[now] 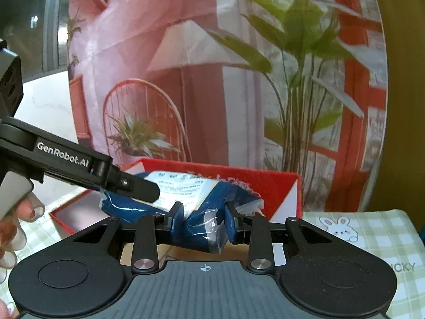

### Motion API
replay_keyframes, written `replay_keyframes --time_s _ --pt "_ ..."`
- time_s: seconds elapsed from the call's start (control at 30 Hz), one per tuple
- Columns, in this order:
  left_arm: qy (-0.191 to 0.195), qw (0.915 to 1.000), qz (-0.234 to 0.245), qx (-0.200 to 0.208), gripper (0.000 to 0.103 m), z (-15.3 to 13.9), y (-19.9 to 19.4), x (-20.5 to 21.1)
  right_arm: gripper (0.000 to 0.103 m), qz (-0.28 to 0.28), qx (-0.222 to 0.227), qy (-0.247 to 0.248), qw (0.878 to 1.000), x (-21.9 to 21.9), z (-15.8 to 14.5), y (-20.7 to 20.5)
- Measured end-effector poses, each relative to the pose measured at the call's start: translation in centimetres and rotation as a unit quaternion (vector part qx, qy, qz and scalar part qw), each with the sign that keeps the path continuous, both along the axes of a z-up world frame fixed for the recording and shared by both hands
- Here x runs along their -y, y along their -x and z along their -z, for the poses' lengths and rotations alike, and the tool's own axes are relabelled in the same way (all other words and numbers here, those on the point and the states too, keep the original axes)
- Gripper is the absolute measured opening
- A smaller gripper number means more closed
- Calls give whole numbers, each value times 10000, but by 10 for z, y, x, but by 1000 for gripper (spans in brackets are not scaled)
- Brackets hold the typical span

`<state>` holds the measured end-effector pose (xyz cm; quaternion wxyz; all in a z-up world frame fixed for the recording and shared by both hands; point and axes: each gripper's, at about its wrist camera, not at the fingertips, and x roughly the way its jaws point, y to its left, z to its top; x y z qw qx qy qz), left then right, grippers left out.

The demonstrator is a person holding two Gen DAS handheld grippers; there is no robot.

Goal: Organize soft objects
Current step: 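Lift the blue-and-white bag with the left tool and lower it into the red box, then open the left tool and withdraw it from the box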

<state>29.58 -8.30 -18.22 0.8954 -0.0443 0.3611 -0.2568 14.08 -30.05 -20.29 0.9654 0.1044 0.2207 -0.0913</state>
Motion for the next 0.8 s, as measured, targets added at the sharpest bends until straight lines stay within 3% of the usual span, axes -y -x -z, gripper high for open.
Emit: replay_keyframes --time_s 0.27,0.43,0.57,0.8 --pt "-207 9996 -19 -212 60 19 -12 7 31 49 -165 -217 9996 7 14 -6" --pt "-683 9974 -194 107 69 17 -3 0 36 142 -297 -70 9994 1 15 -2" --pt "-588 9977 -309 115 69 12 7 -17 42 236 -299 63 9993 -4 6 6" --pt "-472 9966 -612 273 69 -15 44 -46 43 363 -197 -70 9991 -23 -12 32"
